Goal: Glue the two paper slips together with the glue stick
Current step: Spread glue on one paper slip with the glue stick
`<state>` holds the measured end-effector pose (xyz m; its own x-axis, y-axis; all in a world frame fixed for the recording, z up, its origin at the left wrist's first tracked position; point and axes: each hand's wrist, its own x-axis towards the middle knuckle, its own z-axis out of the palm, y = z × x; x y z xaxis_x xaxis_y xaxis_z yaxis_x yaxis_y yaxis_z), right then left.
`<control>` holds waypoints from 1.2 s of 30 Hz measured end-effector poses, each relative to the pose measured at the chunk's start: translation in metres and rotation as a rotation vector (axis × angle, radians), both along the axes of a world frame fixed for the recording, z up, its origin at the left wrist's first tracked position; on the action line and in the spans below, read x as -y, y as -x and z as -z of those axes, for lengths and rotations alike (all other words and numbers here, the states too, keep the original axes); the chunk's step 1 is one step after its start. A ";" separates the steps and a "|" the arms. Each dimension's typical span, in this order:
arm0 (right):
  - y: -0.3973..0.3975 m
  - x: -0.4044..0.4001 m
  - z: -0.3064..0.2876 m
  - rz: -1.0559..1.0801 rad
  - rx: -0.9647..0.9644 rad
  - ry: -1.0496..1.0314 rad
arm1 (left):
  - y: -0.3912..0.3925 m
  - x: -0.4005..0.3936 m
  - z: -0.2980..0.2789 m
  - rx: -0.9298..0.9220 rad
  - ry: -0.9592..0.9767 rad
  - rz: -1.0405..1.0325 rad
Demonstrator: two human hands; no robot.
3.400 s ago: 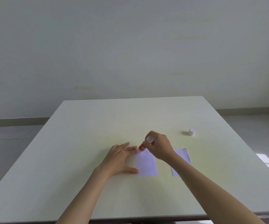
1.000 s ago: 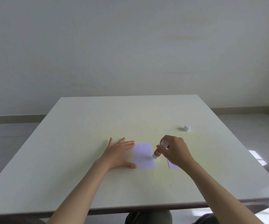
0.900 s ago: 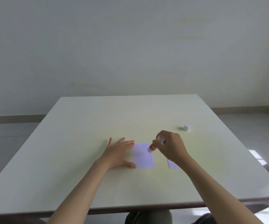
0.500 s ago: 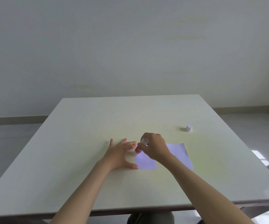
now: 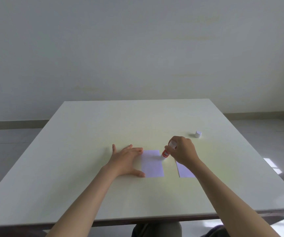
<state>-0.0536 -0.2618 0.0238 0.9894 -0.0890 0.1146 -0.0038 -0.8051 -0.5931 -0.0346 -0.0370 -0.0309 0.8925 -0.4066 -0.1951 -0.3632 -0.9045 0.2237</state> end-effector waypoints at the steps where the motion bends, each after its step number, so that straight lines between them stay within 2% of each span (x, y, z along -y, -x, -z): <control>1: 0.000 0.000 -0.001 0.014 0.019 -0.011 | 0.000 0.000 -0.001 -0.002 -0.004 0.001; 6: -0.001 -0.015 -0.005 -0.026 0.084 -0.035 | 0.000 0.001 -0.004 -0.021 -0.019 0.000; 10: 0.002 -0.025 0.003 -0.082 0.068 0.039 | 0.002 0.002 -0.005 -0.020 -0.022 -0.004; 18: 0.028 -0.022 0.018 -0.143 0.175 0.124 | 0.000 0.002 -0.001 -0.001 -0.022 -0.018; 36: 0.060 -0.015 0.009 -0.281 0.172 0.183 | -0.002 0.003 -0.002 -0.020 -0.059 -0.002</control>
